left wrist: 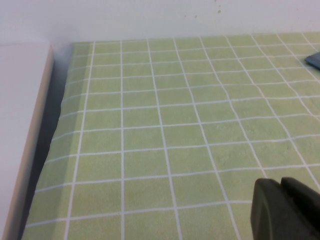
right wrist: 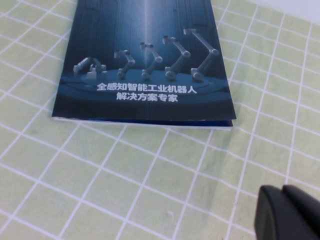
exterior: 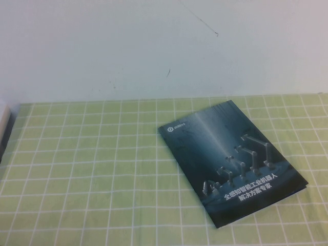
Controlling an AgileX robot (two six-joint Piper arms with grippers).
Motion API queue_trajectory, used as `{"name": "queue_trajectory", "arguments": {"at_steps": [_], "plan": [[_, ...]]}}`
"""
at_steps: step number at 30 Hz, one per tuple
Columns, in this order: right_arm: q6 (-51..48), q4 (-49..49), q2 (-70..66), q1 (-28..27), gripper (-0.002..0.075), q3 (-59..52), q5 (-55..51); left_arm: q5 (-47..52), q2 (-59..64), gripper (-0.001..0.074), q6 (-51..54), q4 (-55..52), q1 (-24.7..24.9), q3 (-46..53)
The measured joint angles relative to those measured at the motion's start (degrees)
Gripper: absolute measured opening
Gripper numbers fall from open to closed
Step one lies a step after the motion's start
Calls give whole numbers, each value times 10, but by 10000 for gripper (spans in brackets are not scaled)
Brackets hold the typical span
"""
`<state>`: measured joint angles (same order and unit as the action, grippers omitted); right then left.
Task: Close book
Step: 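Close the open booklet and leave it lying on the table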
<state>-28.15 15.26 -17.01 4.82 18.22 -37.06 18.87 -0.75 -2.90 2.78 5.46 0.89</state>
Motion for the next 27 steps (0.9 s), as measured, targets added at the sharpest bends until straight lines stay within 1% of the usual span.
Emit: {"name": "queue_trajectory", "arguments": {"at_steps": [6,12,15,19,23,27], "plan": [[0,-15,44,-4,-3,-12,16,0,0,-3,0,0,0,0],[9,-52,119,-32,-3,-65,47,0,0,-3,0,-1,0,0],[58,-82,147,-52,-3,-108,101,0,0,-3,-2,-1,0,0],[157,-158,174,-78,-3,-171,170,0,0,-3,-3,-1,0,0],[210,-180,176,-82,-3,-194,175,0,0,-3,-3,-1,0,0],[223,-180,176,-82,-3,-193,171,0,0,-3,-3,-1,0,0]]}}
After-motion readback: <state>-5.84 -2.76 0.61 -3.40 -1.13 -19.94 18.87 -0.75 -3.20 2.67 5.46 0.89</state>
